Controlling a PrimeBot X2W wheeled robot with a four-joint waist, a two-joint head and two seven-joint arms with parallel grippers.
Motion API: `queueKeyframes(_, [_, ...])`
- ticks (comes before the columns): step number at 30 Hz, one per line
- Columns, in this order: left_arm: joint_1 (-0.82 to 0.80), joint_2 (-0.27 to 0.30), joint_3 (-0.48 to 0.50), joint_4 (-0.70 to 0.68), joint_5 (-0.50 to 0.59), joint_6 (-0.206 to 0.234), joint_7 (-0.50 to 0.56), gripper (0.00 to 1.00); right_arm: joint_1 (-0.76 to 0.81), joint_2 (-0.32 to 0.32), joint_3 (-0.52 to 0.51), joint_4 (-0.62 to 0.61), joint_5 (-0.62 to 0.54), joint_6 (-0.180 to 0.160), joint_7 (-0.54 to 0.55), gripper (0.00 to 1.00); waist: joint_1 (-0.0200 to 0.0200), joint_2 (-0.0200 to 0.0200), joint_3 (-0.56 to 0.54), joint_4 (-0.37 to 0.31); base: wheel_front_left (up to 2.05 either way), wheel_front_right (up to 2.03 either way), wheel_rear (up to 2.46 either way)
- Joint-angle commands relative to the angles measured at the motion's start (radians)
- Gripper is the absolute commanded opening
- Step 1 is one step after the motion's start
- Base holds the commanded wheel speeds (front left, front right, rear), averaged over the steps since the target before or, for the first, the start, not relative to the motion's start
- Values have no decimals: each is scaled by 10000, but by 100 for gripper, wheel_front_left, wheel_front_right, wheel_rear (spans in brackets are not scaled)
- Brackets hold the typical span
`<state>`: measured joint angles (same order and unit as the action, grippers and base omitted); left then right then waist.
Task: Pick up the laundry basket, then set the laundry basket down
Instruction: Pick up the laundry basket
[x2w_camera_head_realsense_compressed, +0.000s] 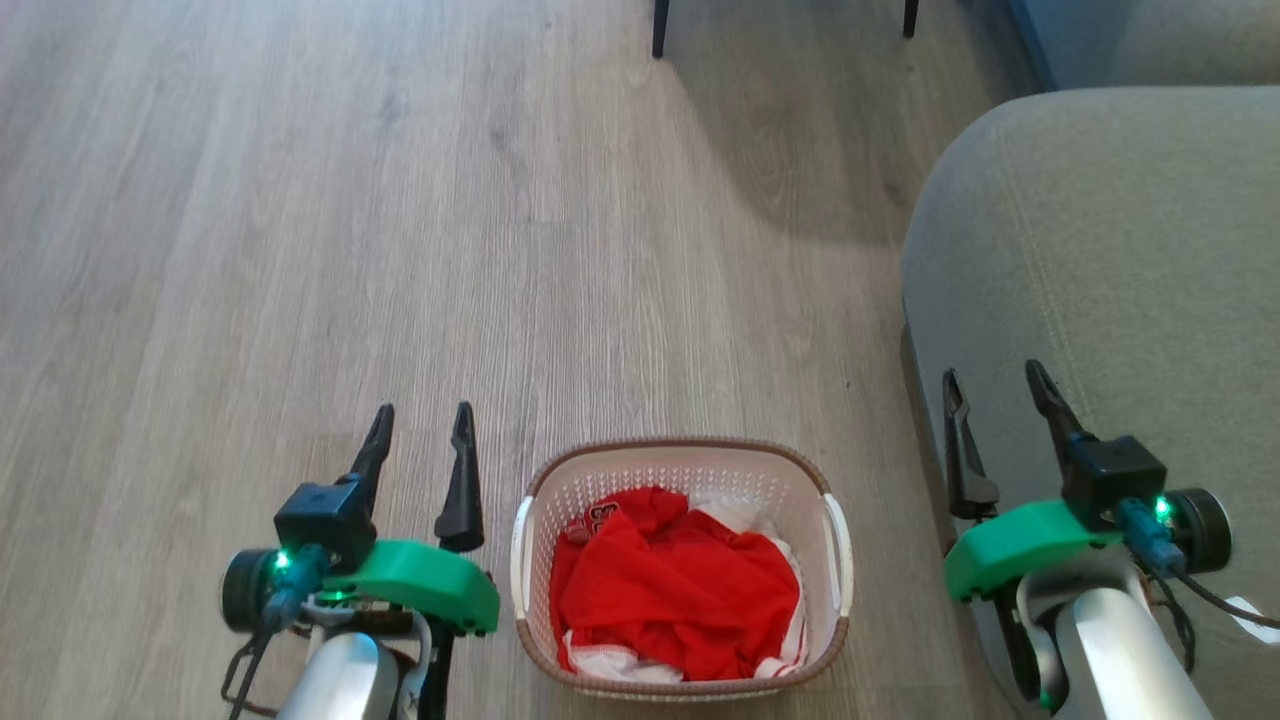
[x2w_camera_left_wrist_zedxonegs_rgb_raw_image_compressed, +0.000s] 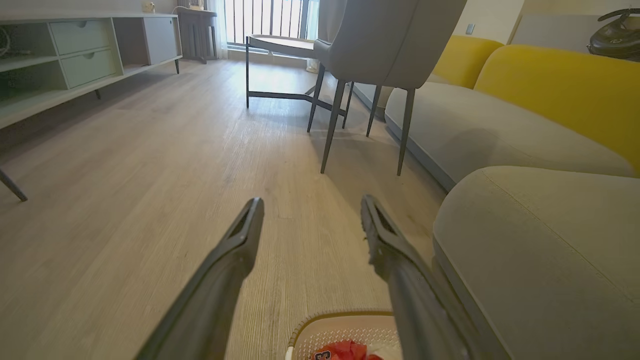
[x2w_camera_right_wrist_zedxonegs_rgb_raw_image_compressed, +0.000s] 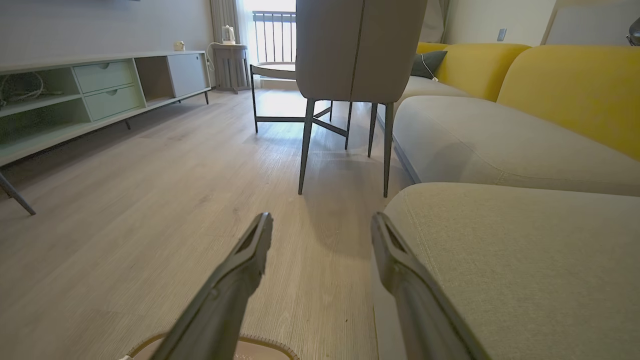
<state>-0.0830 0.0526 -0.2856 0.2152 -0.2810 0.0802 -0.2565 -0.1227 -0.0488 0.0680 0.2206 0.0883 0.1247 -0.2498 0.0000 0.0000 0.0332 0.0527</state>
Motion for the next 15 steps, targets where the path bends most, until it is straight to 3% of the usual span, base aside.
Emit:
queueKeyframes(1, [-488, -23, 270, -221, -119, -30, -53, 100, -552, -15, 324, -277, -62, 60, -120, 100, 0, 0, 178, 19, 0, 0, 0])
queueKeyframes(15, [-1654, -24, -237, 1227, -450, 8, -53, 100, -1566, -24, 352, 785, -341, 60, -120, 100, 0, 0, 2301, 50, 0, 0, 0])
